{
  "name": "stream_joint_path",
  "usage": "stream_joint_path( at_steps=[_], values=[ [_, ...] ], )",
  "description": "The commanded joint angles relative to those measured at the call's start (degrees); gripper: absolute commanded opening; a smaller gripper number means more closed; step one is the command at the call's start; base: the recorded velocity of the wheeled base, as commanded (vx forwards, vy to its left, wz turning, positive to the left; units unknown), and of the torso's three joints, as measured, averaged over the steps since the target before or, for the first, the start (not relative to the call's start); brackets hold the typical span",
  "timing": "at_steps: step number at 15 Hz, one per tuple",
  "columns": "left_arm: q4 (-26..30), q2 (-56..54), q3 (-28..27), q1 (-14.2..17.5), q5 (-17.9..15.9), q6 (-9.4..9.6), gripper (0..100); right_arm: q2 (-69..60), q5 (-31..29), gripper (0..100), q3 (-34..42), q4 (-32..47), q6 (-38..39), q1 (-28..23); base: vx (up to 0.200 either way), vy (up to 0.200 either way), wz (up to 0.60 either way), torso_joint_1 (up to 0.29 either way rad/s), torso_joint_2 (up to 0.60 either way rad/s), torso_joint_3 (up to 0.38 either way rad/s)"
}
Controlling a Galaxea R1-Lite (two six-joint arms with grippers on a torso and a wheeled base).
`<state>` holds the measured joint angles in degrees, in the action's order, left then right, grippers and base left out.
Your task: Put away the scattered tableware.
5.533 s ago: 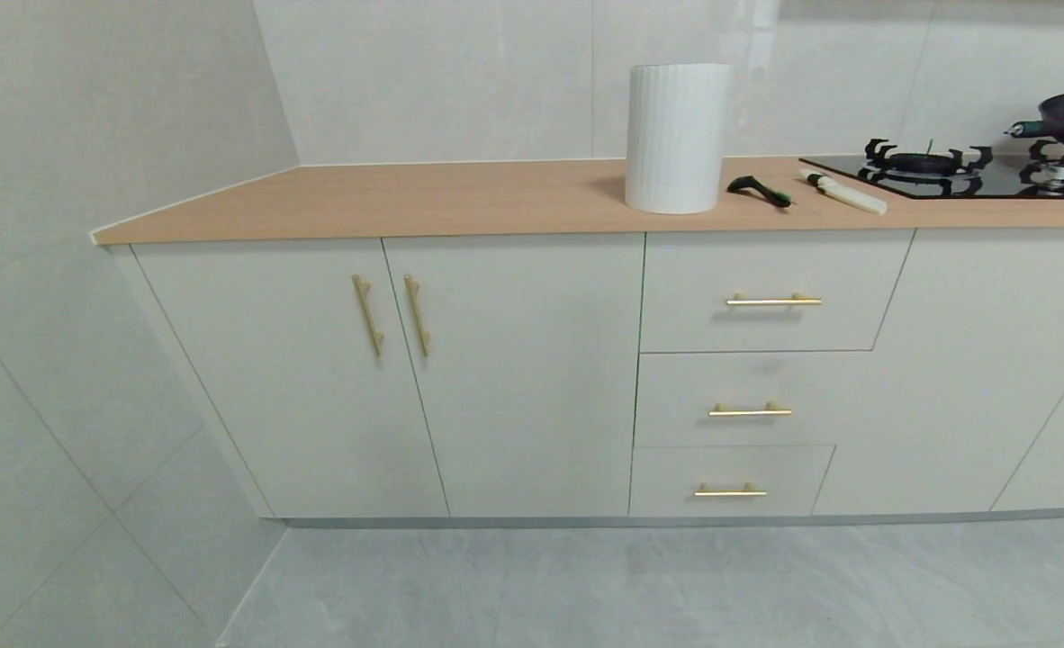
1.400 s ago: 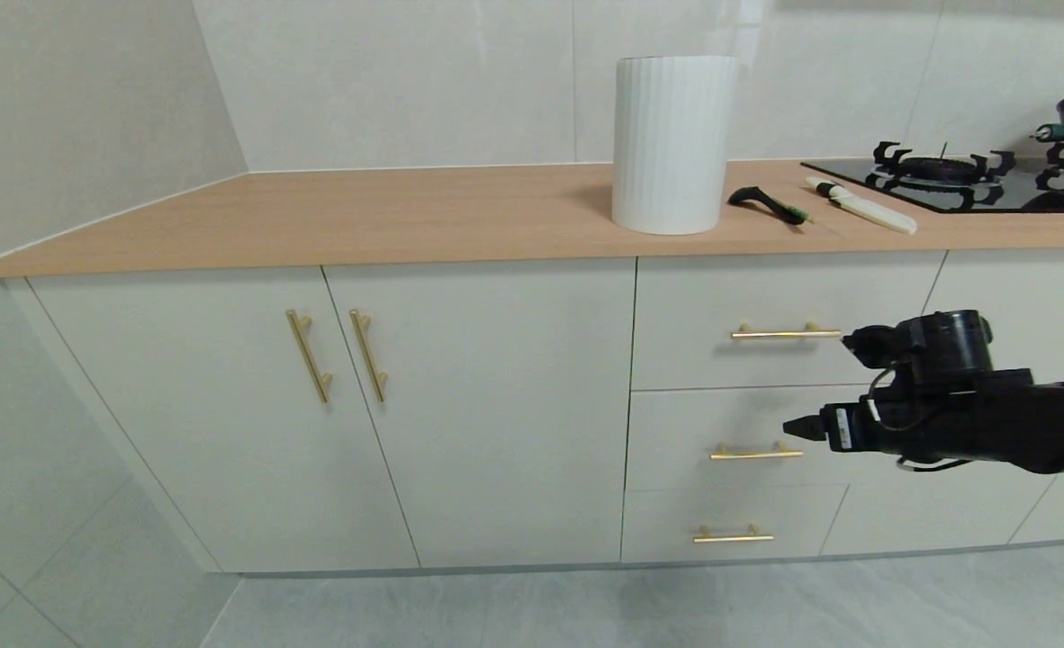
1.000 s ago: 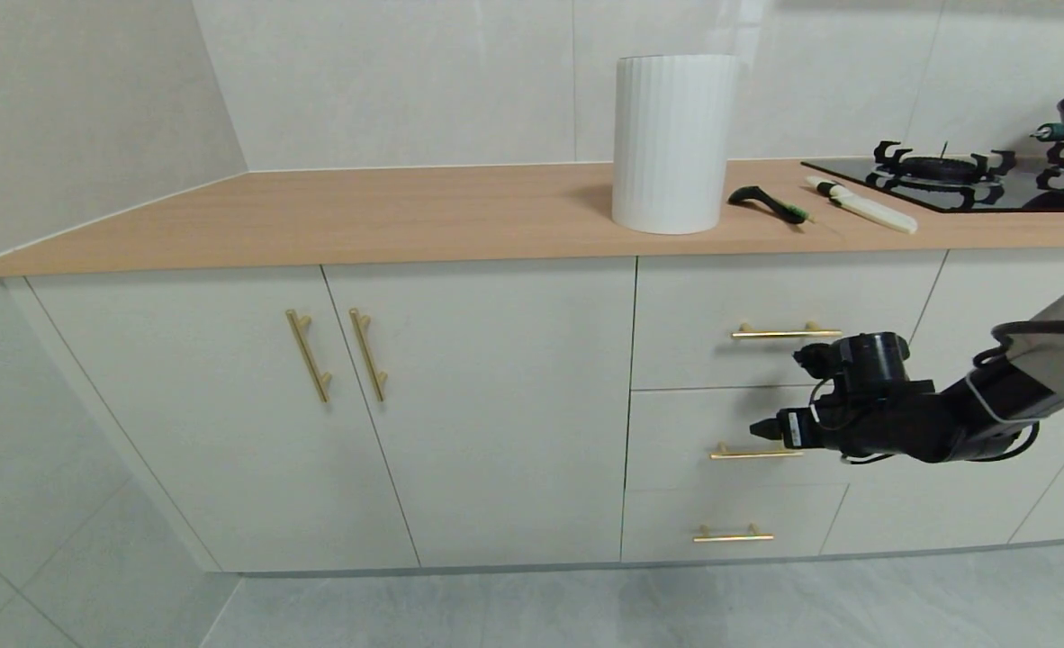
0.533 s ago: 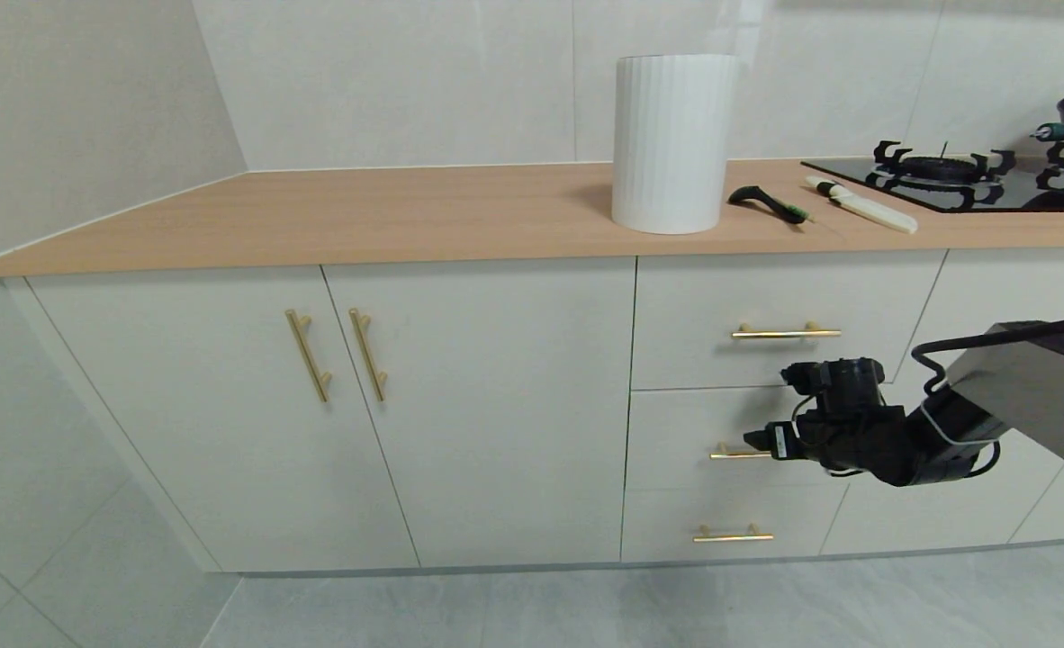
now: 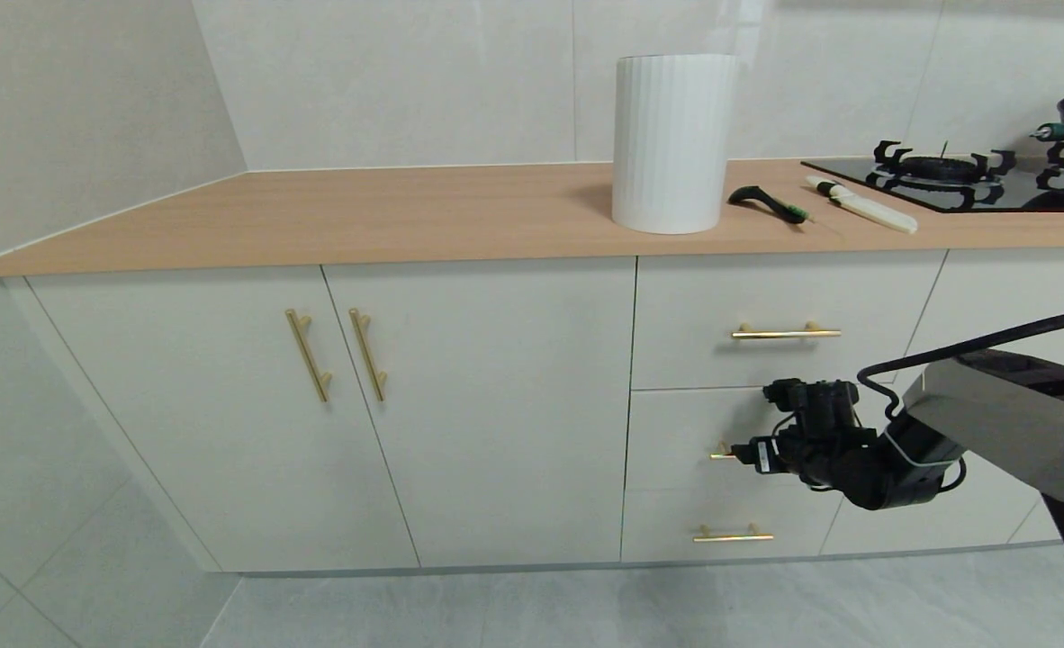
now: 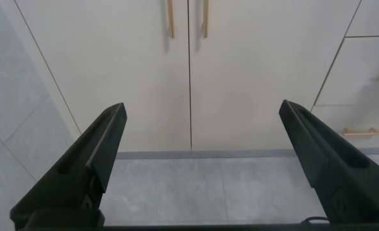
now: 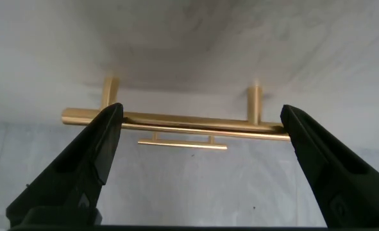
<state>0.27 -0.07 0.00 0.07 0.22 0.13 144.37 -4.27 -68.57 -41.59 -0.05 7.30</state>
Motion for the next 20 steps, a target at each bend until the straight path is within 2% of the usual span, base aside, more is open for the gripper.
stream_joint_path(
  at_steps=[1, 7, 16, 19, 20],
  values=[
    [0.0, 0.1, 0.0, 0.0, 0.0, -0.05, 100, 1.2, -0.1, 100, -0.4, -0.9, -0.2, 0.0, 0.000, 0.000, 0.00, 0.000, 0.00, 0.000],
    [0.0, 0.1, 0.0, 0.0, 0.0, 0.04, 100, 2.7, -1.7, 100, -2.0, -0.6, -0.3, -0.3, 0.000, 0.000, 0.00, 0.000, 0.00, 0.000],
    [0.0, 0.1, 0.0, 0.0, 0.0, -0.05, 100, 2.2, -1.7, 100, 0.6, -0.4, -1.1, -0.5, 0.000, 0.000, 0.00, 0.000, 0.00, 0.000],
    [0.0, 0.1, 0.0, 0.0, 0.0, -0.05, 100, -5.8, -0.8, 100, 8.1, -0.2, -1.2, -0.1, 0.000, 0.000, 0.00, 0.000, 0.00, 0.000],
    [0.0, 0.1, 0.0, 0.0, 0.0, -0.05, 100, -10.3, 0.7, 100, 11.2, 2.0, -1.2, 0.1, 0.000, 0.000, 0.00, 0.000, 0.00, 0.000]
  ],
)
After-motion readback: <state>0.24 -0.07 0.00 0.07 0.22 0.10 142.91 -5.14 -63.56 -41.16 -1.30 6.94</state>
